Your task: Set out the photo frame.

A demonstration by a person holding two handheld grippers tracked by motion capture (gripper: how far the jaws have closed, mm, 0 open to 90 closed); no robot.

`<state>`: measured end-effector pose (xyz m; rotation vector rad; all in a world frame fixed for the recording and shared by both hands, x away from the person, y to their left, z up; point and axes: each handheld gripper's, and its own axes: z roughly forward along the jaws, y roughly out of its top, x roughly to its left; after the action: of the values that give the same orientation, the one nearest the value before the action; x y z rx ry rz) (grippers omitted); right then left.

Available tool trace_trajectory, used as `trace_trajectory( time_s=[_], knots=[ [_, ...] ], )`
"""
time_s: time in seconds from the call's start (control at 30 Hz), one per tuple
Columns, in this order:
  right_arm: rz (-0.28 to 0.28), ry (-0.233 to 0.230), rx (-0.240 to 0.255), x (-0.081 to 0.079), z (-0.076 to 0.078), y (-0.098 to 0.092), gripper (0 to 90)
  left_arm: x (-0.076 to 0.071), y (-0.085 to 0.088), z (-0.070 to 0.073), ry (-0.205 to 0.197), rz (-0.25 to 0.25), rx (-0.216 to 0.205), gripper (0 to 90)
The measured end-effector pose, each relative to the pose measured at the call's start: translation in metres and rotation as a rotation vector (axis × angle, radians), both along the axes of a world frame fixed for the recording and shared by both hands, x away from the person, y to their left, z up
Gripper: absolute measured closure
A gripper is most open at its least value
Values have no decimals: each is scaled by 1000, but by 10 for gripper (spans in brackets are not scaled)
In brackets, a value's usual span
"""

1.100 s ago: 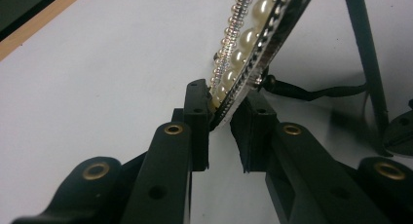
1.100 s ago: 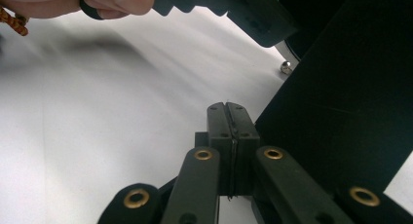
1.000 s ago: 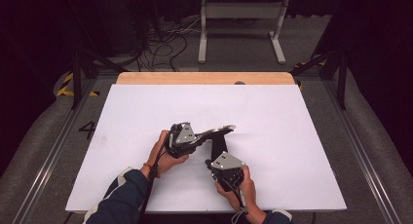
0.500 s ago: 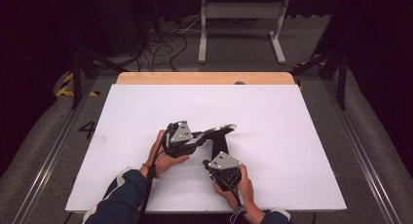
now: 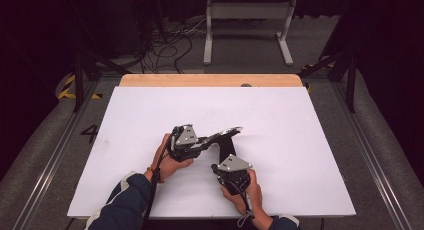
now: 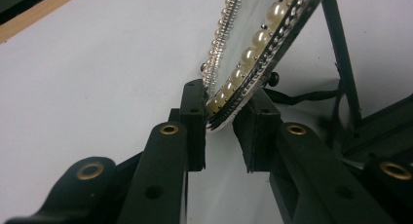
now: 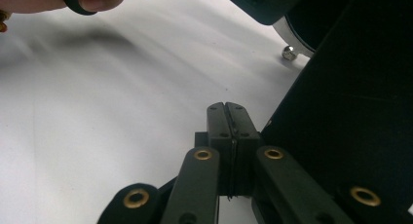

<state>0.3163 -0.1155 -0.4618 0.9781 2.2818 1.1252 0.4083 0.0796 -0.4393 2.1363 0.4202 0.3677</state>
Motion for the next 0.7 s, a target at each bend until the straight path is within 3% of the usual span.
trace_trajectory(
  time_s=[0.6, 0.7],
  knots=[
    [-28, 65, 32, 9, 1, -26, 900, -9, -2, 5, -22, -37, 58, 772],
    [-39, 80, 35, 12, 1, -31, 900, -13, -4, 6, -46, -31, 80, 776]
  ],
)
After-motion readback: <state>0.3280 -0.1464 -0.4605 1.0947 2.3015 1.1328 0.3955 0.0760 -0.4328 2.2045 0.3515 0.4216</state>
